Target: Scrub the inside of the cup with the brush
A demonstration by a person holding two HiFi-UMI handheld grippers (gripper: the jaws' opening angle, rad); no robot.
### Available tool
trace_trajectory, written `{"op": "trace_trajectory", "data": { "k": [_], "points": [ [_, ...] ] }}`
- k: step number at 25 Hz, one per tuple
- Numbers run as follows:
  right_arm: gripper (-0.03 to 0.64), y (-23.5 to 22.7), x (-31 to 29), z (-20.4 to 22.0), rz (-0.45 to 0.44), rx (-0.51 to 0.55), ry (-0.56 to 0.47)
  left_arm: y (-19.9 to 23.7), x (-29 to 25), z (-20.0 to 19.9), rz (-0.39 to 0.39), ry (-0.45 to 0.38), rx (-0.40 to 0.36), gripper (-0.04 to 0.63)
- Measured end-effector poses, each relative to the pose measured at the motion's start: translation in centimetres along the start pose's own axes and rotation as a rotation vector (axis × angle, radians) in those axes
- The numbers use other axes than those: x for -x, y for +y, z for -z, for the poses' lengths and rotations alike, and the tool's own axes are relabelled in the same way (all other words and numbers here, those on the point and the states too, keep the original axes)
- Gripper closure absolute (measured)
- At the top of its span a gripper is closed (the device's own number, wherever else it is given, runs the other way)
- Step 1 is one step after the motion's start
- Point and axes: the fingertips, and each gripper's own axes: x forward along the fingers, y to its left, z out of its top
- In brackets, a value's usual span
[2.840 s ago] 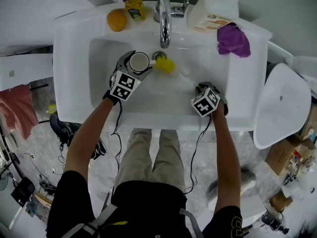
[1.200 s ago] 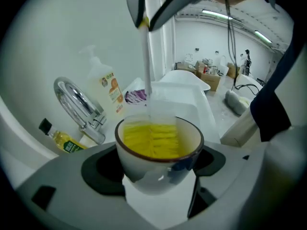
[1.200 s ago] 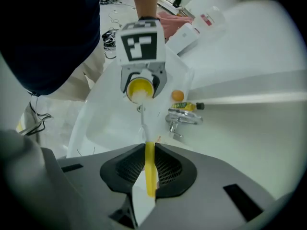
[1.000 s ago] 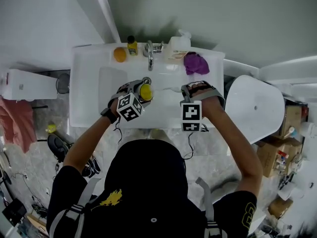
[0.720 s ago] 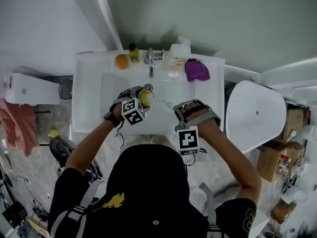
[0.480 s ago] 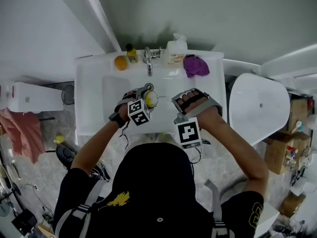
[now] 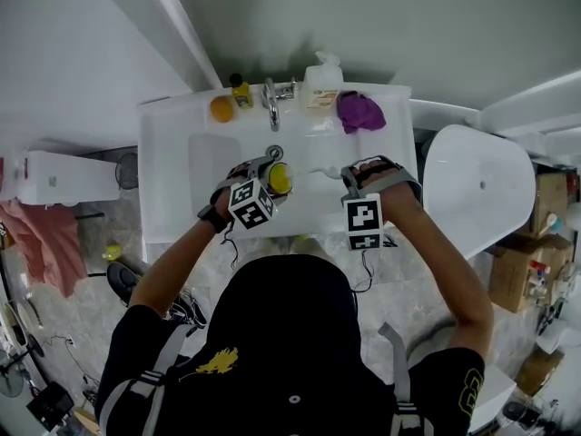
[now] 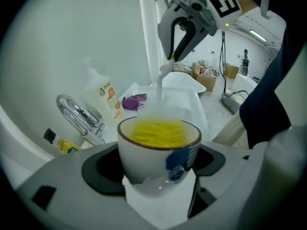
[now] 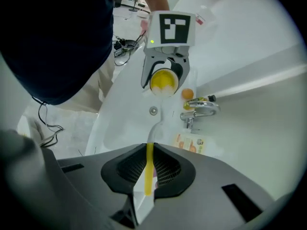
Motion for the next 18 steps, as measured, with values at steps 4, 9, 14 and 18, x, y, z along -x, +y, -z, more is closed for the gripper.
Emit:
{"op": "trace_trajectory", "data": {
  "k": [4, 9, 14, 18],
  "points": [
    [0.549, 1.4, 2.1, -2.6, 0.031, -0.016, -0.050, 0.2, -0.5, 0.8, 0.011, 0.026, 0.017, 0.179],
    [0.552, -0.3, 5.0, -4.9, 0.128, 0.060, -0.066, -0.7, -0.9, 1.2, 0.058, 0.037, 0.019, 0.179],
    [0.551, -3.6, 5.8, -4.5, 0.177, 0.059, -0.063, -1.7, -0.8, 0.5, 0.080, 0.026, 0.009, 0.179],
    [0.551, -3.6, 4.5, -3.2, 0.157, 0.032, -0.052, -1.8, 0.0, 0.4, 0.066, 0.004, 0.020, 0.179]
  ]
}}
